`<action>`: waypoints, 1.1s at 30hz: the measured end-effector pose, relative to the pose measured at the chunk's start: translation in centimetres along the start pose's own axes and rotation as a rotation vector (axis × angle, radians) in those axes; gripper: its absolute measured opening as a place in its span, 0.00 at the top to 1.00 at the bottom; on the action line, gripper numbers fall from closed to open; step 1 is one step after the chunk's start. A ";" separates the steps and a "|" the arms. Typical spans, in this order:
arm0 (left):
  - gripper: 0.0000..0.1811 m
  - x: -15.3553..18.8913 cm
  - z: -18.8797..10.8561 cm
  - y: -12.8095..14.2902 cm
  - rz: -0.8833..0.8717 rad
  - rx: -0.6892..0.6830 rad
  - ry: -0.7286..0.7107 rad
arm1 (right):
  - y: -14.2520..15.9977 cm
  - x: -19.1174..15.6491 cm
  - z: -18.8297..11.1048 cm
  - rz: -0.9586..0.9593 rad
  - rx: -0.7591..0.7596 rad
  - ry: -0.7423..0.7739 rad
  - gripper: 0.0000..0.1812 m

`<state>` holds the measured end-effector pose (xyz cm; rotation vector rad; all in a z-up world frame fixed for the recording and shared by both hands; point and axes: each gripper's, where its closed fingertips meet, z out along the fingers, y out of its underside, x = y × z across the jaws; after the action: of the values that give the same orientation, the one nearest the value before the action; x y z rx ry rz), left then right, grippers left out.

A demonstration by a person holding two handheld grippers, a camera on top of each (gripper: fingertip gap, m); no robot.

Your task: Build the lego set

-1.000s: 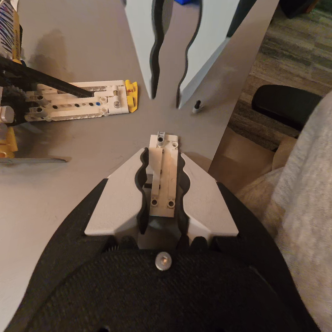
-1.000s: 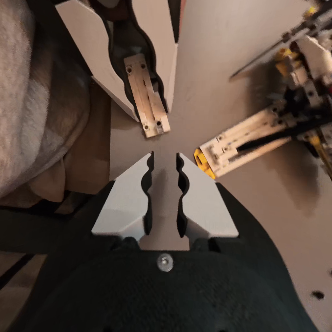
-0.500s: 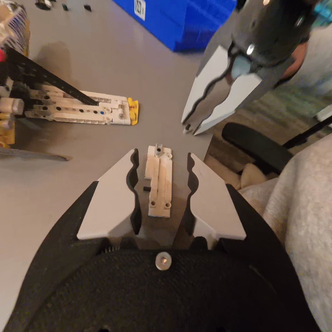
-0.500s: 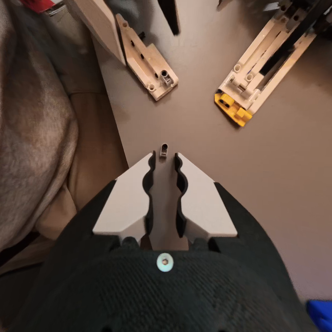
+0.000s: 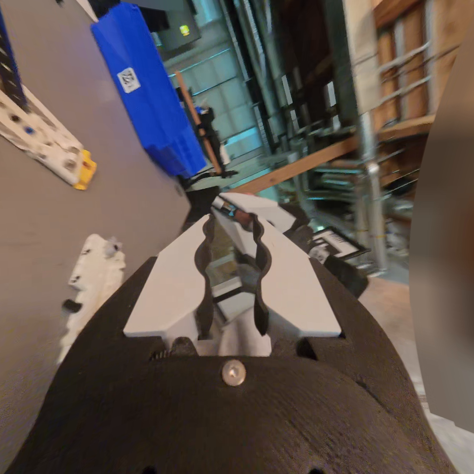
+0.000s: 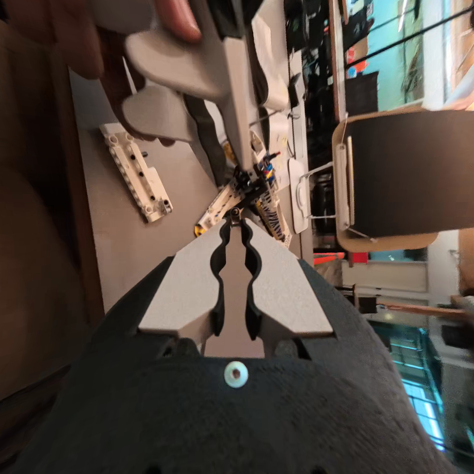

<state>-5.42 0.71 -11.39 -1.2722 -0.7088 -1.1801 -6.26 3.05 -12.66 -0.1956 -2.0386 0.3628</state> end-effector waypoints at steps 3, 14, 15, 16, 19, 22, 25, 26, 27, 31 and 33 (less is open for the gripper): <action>0.81 0.8 0.0 0.2 -0.074 0.009 0.073 | -0.8 0.1 0.1 -0.058 -0.001 0.044 0.96; 0.89 0.6 0.0 0.3 -0.043 0.035 0.044 | -3.4 0.2 -0.1 -0.218 0.044 0.118 0.97; 0.90 0.7 0.0 0.3 -0.045 0.033 0.050 | -3.3 0.2 -0.1 -0.209 0.039 0.113 0.96; 0.92 0.5 0.0 0.3 -0.042 0.030 0.039 | -3.2 0.1 0.0 -0.198 0.036 0.105 0.96; 0.97 0.2 0.0 0.3 -0.006 0.020 0.011 | -2.9 -0.1 0.0 -0.158 0.040 0.070 0.95; 0.99 -0.3 -0.5 -0.1 0.053 0.026 -0.019 | -2.7 -1.0 -0.1 -0.047 0.064 -0.034 0.94; 0.99 -0.5 -0.7 -0.1 0.162 -0.002 -0.052 | -2.7 -1.1 -0.2 0.172 0.088 -0.144 0.89; 0.99 -0.8 -0.7 0.0 0.221 -0.020 -0.079 | -2.7 -0.8 -0.3 0.264 0.097 -0.182 0.88; 0.99 -0.9 -0.7 0.3 0.287 -0.047 -0.101 | -2.8 -0.6 -0.4 0.359 0.107 -0.229 0.86; 1.00 -1.3 -0.6 1.8 0.496 -0.162 -0.159 | -3.5 -1.0 -1.1 0.652 0.157 -0.495 0.90; 1.00 -1.2 -0.6 2.3 0.525 -0.195 -0.147 | -3.4 -1.9 -1.2 0.681 0.140 -0.594 0.88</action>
<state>-3.75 0.20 -13.34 -1.5992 -0.3319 -0.7405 -4.30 -0.46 -12.59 -0.7772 -2.4652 1.0861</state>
